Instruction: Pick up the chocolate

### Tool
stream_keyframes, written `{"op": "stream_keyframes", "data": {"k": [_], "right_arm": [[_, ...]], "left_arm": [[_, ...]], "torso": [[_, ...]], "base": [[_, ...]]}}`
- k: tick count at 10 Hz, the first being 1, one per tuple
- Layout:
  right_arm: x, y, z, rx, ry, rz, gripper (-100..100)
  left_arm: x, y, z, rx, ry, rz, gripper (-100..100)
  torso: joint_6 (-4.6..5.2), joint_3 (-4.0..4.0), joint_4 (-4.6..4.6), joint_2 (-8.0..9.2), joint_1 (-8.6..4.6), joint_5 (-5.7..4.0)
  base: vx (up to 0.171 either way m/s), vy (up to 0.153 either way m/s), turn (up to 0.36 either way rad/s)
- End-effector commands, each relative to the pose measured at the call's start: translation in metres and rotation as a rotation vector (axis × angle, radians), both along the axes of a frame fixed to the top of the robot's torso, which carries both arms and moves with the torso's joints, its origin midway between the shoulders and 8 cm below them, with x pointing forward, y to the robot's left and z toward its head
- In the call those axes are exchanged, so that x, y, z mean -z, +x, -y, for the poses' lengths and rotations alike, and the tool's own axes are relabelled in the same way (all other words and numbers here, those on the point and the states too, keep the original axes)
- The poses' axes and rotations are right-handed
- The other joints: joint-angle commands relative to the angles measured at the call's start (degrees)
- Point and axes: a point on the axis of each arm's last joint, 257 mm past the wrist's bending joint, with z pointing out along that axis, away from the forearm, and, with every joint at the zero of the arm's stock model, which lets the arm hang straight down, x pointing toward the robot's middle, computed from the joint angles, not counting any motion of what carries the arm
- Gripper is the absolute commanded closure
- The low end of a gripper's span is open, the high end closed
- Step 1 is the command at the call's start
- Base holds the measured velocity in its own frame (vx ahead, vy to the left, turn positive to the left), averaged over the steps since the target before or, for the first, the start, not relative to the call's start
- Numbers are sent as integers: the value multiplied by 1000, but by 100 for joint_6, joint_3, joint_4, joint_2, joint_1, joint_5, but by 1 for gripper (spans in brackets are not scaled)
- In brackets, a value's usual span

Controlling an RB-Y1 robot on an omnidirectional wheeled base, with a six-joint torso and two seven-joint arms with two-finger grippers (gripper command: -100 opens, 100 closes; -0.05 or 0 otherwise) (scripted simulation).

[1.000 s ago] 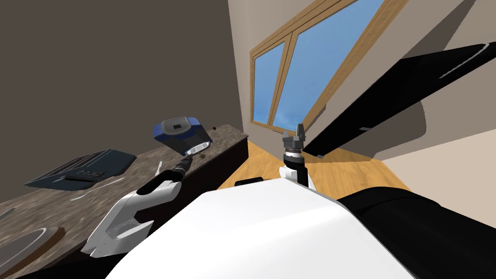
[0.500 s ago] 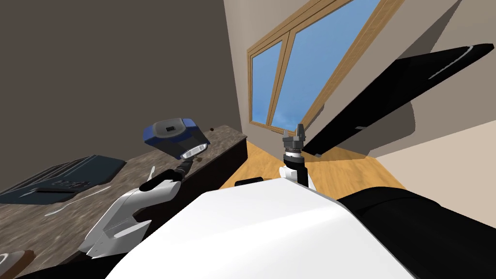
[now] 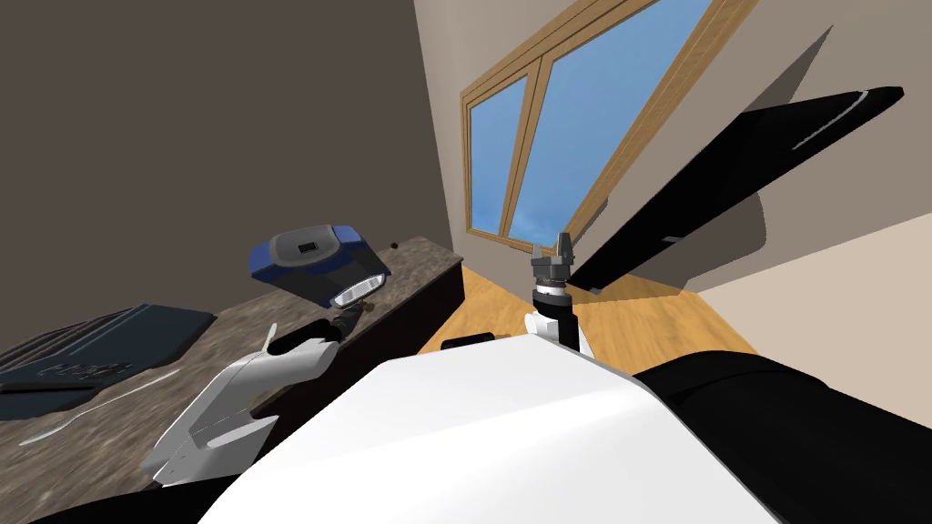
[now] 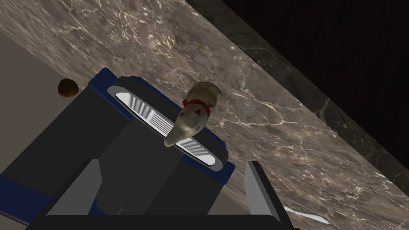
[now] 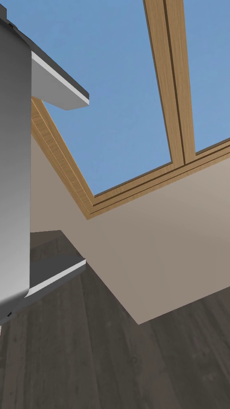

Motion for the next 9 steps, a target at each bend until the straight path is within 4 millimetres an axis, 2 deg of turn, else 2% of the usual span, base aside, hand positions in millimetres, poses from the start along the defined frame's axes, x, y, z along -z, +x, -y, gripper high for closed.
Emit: {"op": "stream_keyframes", "data": {"k": [1, 4, 9], "right_arm": [[0, 0, 0, 0, 0, 0, 0], [0, 0, 0, 0, 0, 0, 0], [0, 0, 0, 0, 0, 0, 0]], "left_arm": [[12, -10, -1, -6, -1, -62, -100], [23, -24, -3, -22, -3, -134, -100], [49, -59, -8, -44, 2, -318, -100]], "torso": [[0, 0, 0, 0, 0, 0], [1, -2, -1, -5, 6, 2], [0, -4, -1, -7, 12, 3]], "base": [[73, 32, -66], [75, 27, -39], [100, 55, -37]]}}
